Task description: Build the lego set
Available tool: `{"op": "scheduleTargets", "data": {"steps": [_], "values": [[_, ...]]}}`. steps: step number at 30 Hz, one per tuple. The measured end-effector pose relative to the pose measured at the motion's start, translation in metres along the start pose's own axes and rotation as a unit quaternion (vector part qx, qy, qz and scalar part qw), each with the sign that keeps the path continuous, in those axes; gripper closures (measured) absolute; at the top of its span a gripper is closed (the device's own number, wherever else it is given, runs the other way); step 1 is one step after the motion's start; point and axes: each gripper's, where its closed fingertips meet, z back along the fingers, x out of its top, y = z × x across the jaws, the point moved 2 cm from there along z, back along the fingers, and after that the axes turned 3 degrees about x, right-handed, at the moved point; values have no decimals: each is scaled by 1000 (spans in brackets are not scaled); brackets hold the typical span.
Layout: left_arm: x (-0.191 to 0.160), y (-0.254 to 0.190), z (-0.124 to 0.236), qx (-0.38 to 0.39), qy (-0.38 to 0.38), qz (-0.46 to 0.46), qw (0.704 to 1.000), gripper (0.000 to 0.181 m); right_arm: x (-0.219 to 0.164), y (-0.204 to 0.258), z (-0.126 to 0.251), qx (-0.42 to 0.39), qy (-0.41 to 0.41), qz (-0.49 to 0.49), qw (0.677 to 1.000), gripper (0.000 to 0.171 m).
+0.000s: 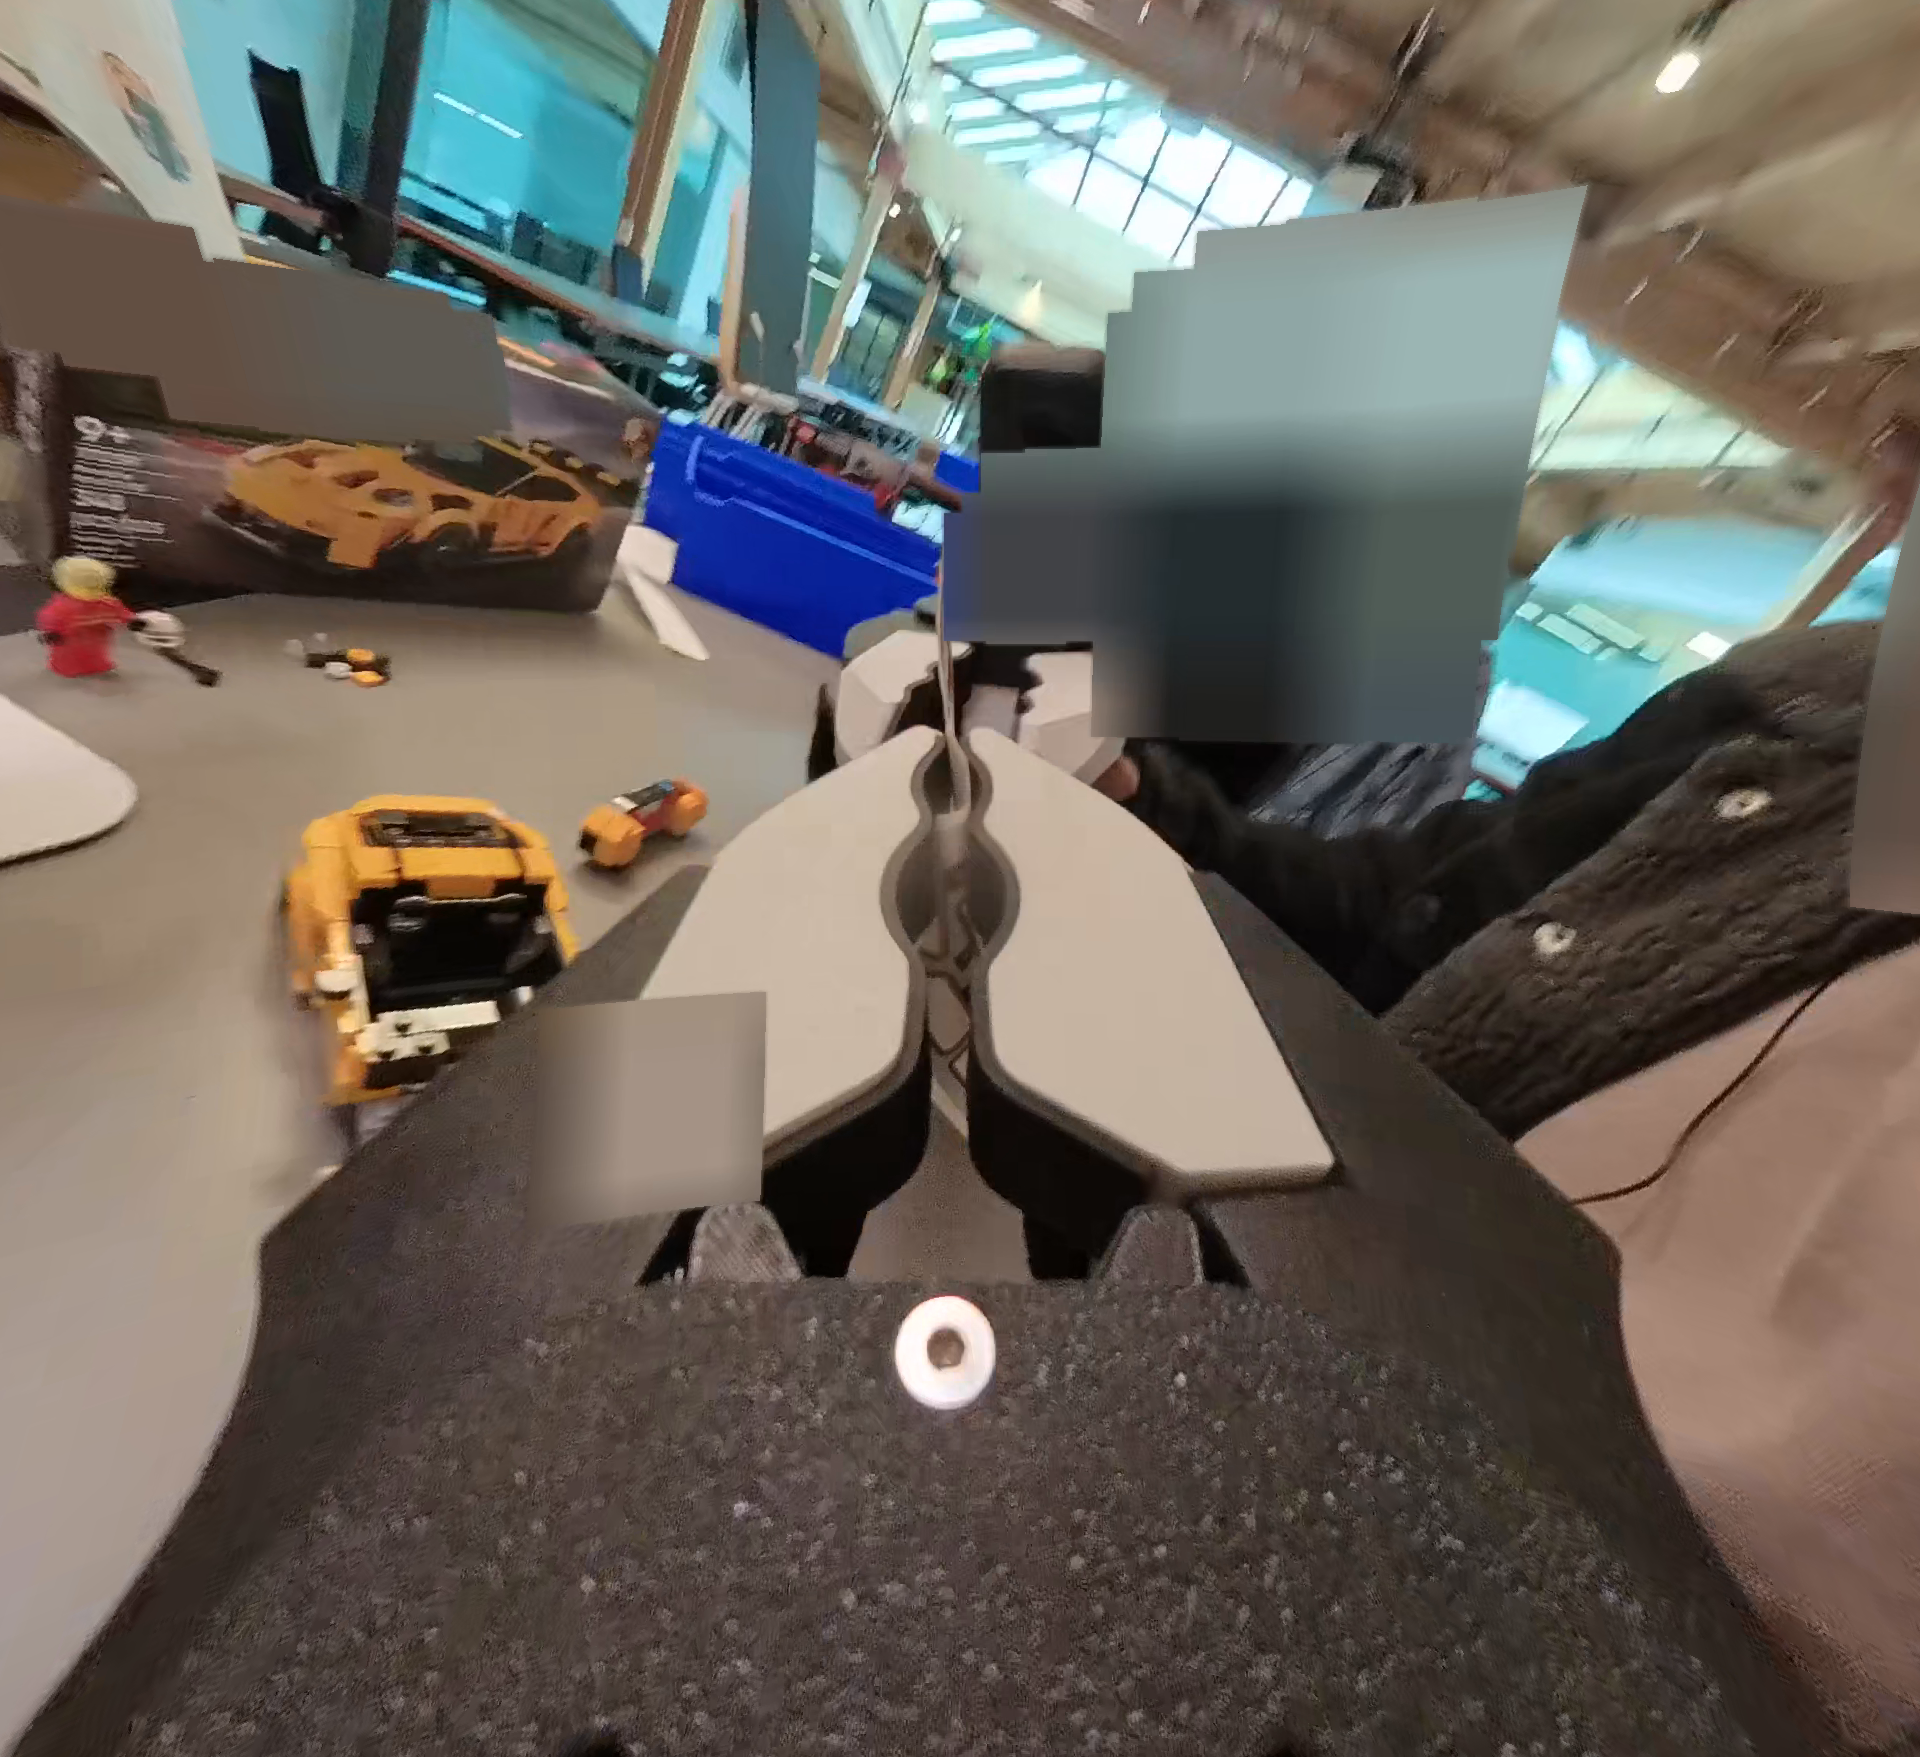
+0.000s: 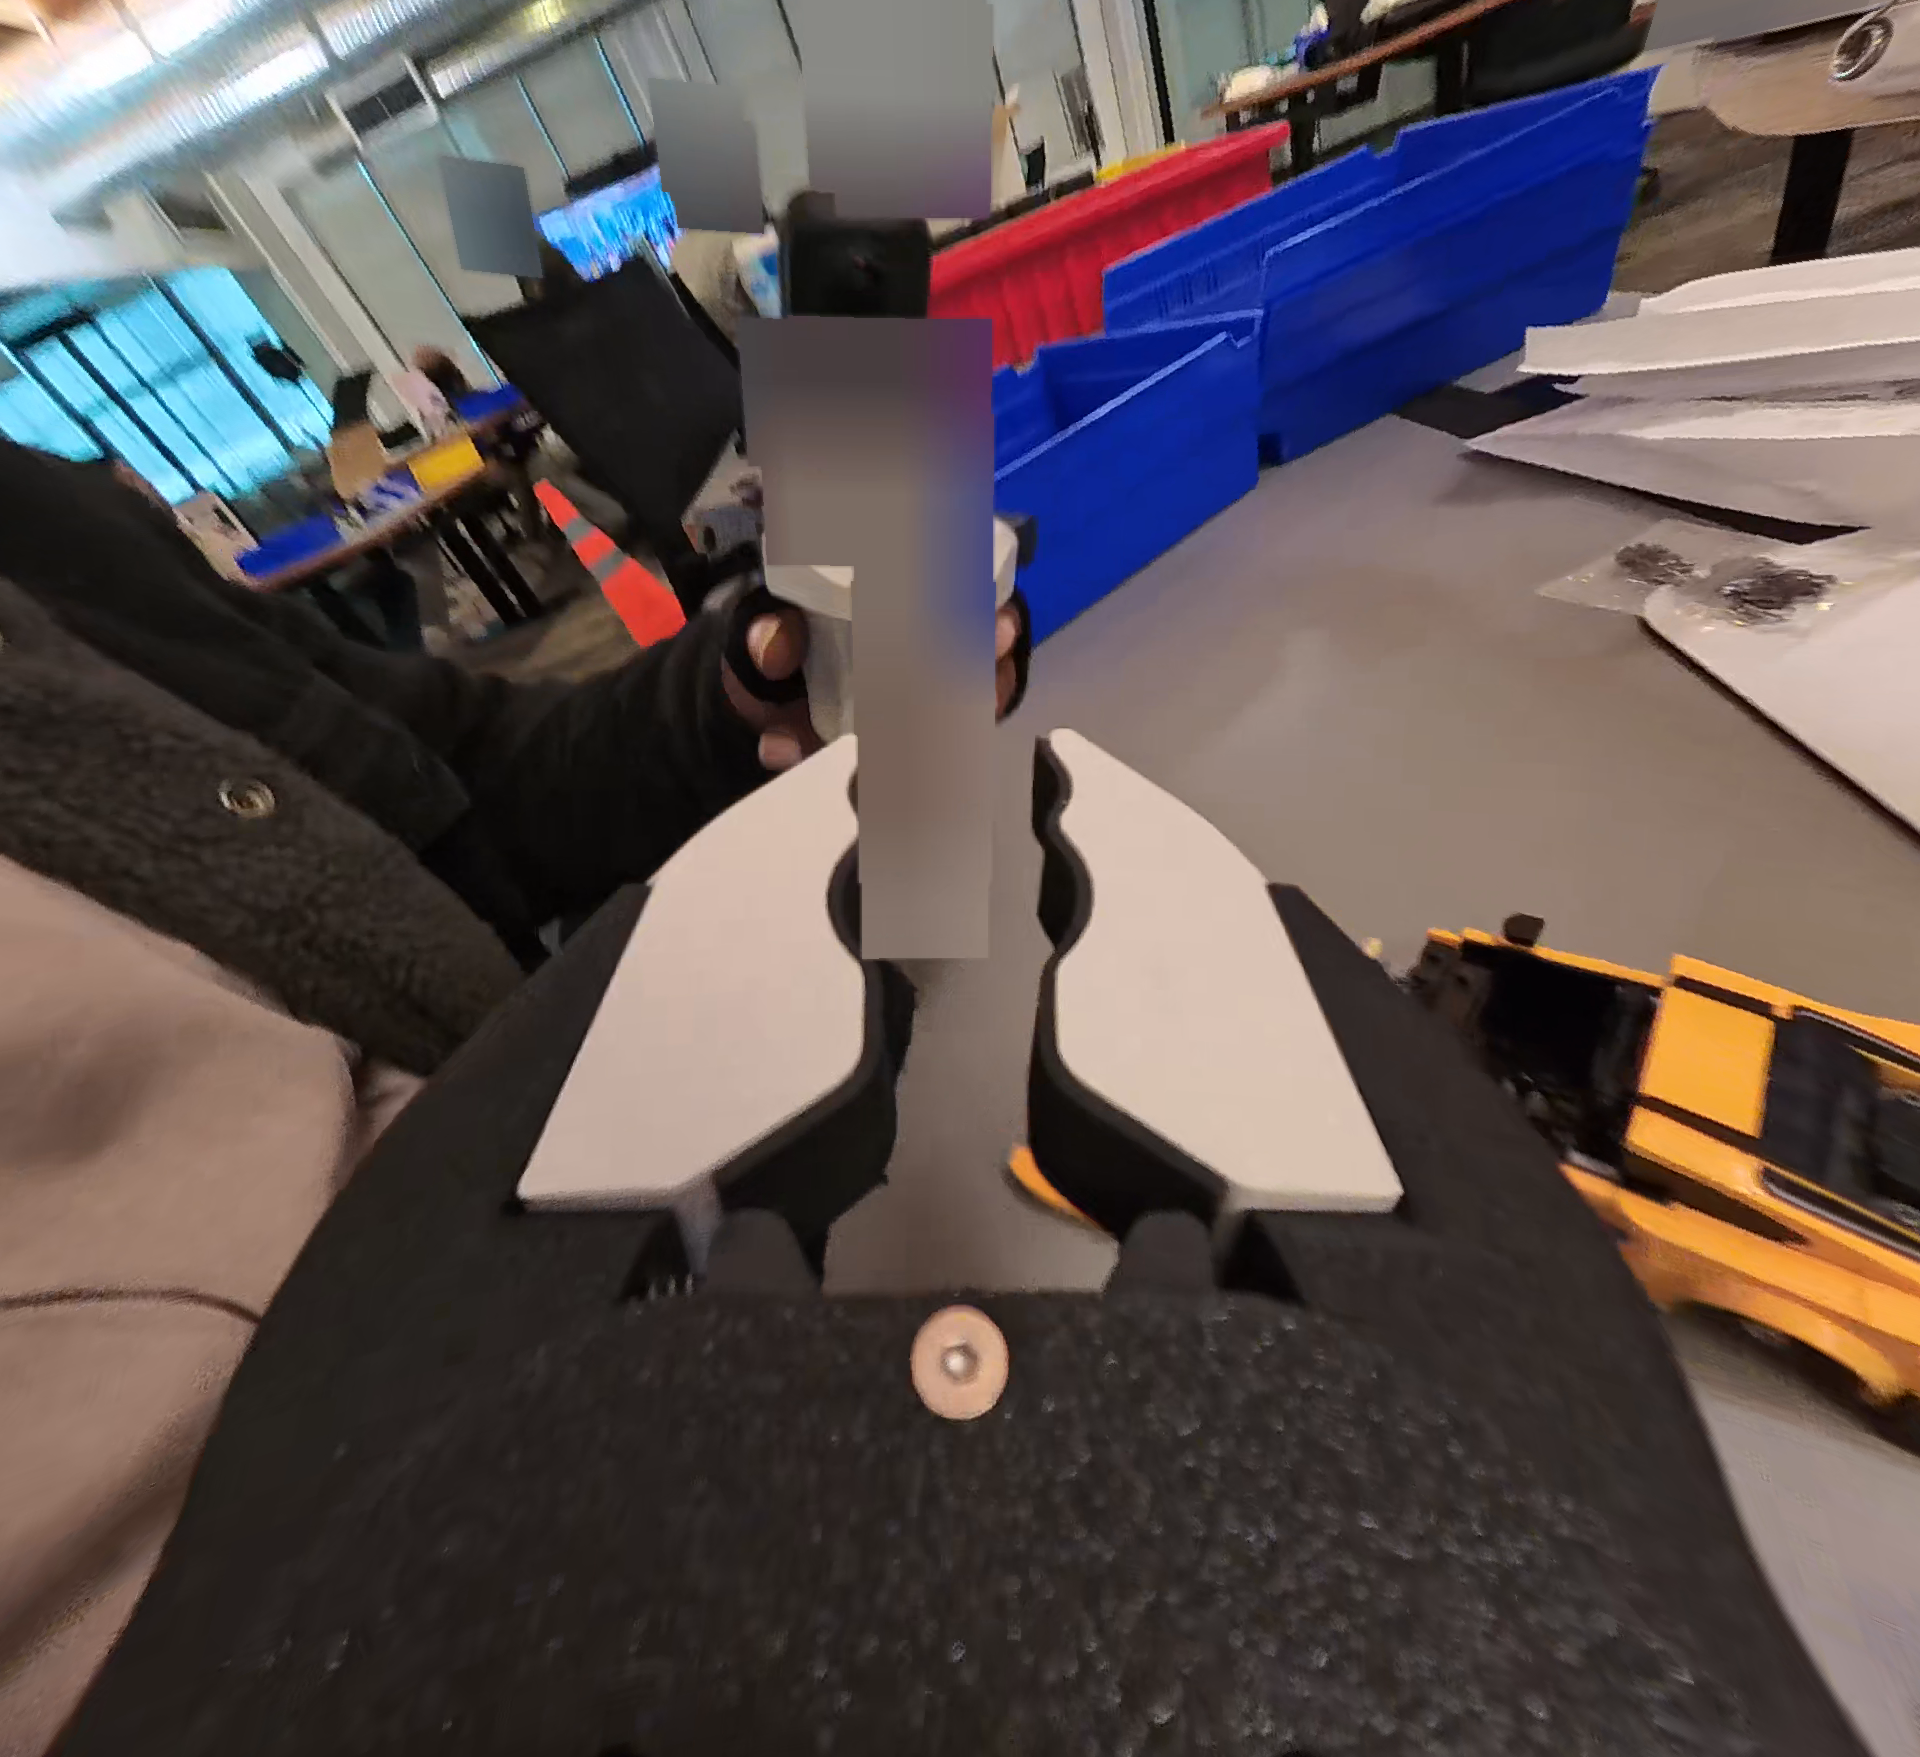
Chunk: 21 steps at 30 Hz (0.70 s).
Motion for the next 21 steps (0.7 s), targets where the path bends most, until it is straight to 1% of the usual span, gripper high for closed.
{"op": "scheduleTargets", "data": {"steps": [1, 3, 4, 6, 7, 9, 12, 13, 15, 17, 21], "values": [[0, -1, -1, -9, -9, 17, 1000, 181, 3, 0, -2, 3, -20, -12, 1000, 148], [2, -2, -1, -17, -26, 36, 999, 181, 7, 2, -1, 22, -47, -39, 998, 171], [3, -2, -1, -19, -31, 41, 998, 181, 9, 5, -1, 35, -49, -48, 997, 171], [1, -1, -1, -21, -20, 42, 999, 181, 9, 7, 0, 31, -29, -39, 998, 171], [0, 0, -1, -17, -8, 34, 999, 179, 8, 7, 1, 25, -15, -33, 999, 171], [-2, 3, 0, 1, 17, 6, 1000, 168, 5, 8, 5, 26, 20, -44, 999, 171], [2, 12, 5, 67, 37, -75, 994, 162, -2, 2, 10, 16, 53, -76, 996, 171], [4, 14, 7, 94, 44, -118, 988, 161, -6, -2, 11, 4, 66, -85, 994, 171], [7, 13, 9, 140, 66, -213, 965, 160, -15, -9, 11, -18, 96, -92, 991, 171], [2, 6, 5, 149, 96, -283, 943, 160, -24, -10, 8, -26, 124, -89, 988, 171], [-33, 4, -8, 143, 199, -356, 902, 153, -36, -4, 1, -21, 163, -76, 983, 171]]}}
